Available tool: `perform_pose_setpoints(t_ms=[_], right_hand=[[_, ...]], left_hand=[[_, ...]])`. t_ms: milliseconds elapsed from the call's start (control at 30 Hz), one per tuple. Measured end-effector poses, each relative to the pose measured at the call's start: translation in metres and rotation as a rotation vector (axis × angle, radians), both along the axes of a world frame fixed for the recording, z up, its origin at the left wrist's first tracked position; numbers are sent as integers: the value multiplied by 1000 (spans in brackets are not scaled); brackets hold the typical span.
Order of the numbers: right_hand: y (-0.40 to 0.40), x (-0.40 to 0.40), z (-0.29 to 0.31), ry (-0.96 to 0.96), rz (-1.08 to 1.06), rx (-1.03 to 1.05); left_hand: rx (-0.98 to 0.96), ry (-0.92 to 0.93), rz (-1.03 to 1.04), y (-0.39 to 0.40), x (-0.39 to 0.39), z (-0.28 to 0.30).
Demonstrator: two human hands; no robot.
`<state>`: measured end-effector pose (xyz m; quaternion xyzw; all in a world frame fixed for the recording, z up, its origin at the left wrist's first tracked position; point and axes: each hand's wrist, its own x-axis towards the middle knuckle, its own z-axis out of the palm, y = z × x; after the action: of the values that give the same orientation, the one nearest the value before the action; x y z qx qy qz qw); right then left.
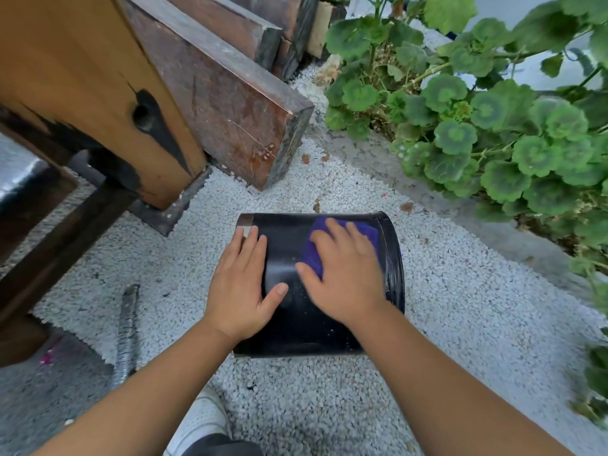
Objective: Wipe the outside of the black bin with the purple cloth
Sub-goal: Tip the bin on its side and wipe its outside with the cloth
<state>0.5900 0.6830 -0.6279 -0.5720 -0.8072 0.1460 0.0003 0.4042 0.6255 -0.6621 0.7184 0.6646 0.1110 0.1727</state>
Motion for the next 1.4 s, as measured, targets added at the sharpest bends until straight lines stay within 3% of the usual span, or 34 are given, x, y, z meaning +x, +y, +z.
perform_pose_setpoints(t_ms=[167,267,367,567,800,900,1167,1400], right_hand=[[-18,-50,-3,76,134,28],[-12,-28,-3,62,163,42],[-3,16,-2,50,61,79],[4,71,-5,93,-33,188],[10,69,-7,148,-42,137],[21,64,-5,150,-56,74],[70,37,1,94,-92,-31],[18,-42,4,121,125,2]], left_hand=[[27,-264,89,-2,-2,-2],[36,-145,24,1,-3,-2],[7,-38,34,4,-1,0],[-53,2,55,5,2,4],[24,102,-128,-34,-15,-4],[-14,147,-77,-49,-5,-13],[-74,121,18,4,-8,5],[-79,66,-36,10,-13,2]])
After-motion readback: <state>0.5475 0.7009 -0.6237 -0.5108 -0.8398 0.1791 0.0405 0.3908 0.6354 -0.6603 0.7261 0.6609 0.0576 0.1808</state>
